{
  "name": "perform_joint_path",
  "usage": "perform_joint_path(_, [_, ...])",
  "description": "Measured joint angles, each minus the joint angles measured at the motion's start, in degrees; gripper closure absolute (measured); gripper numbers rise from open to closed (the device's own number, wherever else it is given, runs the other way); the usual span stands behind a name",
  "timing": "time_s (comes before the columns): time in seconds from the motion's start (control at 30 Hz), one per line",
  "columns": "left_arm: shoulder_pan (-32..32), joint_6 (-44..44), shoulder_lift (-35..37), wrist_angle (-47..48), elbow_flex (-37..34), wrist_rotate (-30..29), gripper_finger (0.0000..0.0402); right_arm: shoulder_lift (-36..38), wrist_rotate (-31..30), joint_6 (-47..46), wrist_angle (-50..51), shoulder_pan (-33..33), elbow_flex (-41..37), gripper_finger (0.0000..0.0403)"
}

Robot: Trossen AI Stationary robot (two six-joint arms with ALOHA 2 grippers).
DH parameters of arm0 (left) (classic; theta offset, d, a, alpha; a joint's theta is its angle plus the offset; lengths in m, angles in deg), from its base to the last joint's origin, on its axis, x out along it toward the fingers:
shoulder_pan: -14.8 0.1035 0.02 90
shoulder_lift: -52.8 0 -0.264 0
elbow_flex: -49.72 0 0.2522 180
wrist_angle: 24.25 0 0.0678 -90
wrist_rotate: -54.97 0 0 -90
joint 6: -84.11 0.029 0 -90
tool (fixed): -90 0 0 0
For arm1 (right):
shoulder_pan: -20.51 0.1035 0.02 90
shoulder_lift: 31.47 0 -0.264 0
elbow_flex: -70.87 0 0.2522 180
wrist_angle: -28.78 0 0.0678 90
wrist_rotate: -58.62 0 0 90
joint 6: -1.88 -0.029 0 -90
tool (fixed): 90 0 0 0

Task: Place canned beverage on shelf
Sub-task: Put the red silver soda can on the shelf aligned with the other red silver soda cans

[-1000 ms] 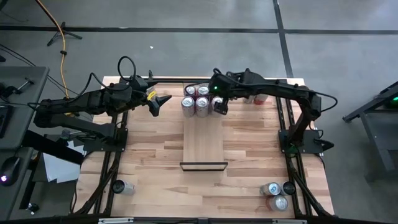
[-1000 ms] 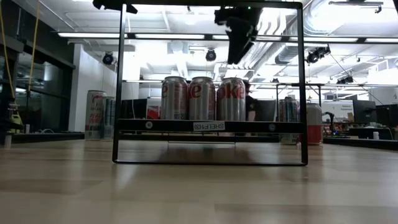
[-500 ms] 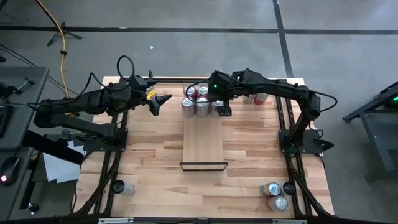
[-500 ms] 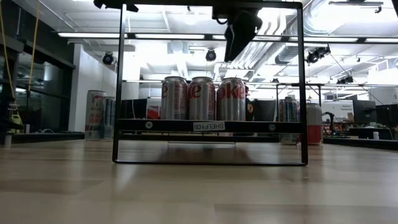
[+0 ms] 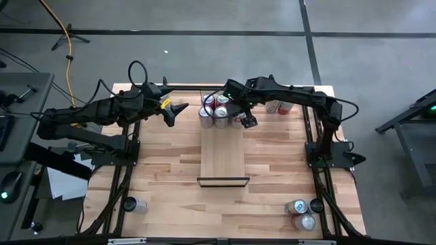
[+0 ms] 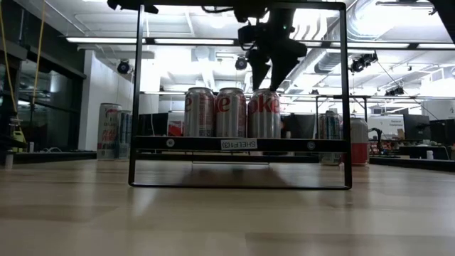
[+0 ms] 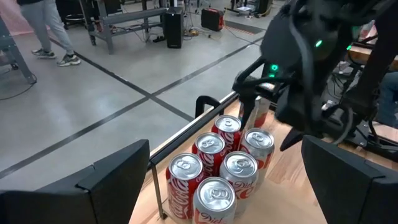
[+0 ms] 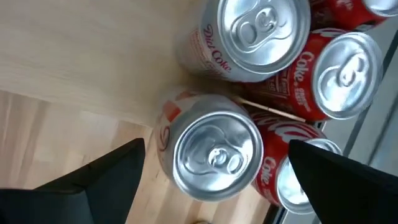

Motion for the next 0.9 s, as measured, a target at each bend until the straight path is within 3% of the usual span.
perform_joint_path(0.3, [0.01,0.02,0.0,0.2,0.0,0.0,0.0037,-1.36,1.68,3.49,0.74,-0.84,-0.02,0.0022])
perform_joint_path(0.63, [-0.01,0.09,-0.02,0.38,0.0,0.02,0.0037,-3.19,2.38,4.26,0.47,-0.84,0.0,0.008])
perform_joint_path(0.9, [0.01,0.07,-0.02,0.39,0.0,0.0,0.0037,-3.4,2.17,4.48,0.26,-0.5,0.0,0.0089])
